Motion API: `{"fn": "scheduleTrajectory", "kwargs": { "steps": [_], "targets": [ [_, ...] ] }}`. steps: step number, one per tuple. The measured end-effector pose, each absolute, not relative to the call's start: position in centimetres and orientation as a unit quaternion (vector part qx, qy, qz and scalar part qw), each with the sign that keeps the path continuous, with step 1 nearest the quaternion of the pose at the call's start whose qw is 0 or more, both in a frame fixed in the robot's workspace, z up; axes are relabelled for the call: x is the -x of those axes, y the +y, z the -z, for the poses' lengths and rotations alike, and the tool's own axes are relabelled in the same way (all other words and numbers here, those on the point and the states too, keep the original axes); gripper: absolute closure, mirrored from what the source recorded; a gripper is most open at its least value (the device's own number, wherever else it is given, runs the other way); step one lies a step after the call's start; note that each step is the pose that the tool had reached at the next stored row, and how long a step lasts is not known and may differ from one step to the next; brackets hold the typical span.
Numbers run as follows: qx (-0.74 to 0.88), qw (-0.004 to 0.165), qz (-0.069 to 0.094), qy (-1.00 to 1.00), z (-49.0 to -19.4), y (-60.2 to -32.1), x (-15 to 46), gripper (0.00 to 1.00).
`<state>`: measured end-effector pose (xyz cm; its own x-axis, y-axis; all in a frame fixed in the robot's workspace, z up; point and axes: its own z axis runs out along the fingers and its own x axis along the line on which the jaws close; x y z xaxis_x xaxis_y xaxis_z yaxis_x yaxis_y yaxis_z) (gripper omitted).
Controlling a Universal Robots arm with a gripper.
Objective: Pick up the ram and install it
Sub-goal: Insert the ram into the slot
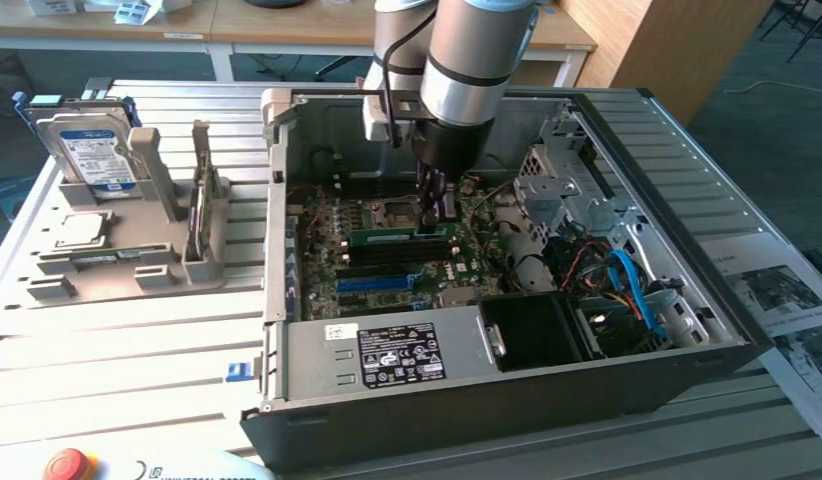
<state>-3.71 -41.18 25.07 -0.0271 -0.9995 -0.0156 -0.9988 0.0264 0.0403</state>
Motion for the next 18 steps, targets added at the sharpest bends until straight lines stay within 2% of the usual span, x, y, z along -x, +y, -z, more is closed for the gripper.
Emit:
{"fn": "scheduleTrajectory", "kwargs": {
  "steps": [18],
  "targets": [
    [-0.694, 0.008, 0.020, -0.720, -24.47, -41.18, 3.72, 0.88]
  ]
}}
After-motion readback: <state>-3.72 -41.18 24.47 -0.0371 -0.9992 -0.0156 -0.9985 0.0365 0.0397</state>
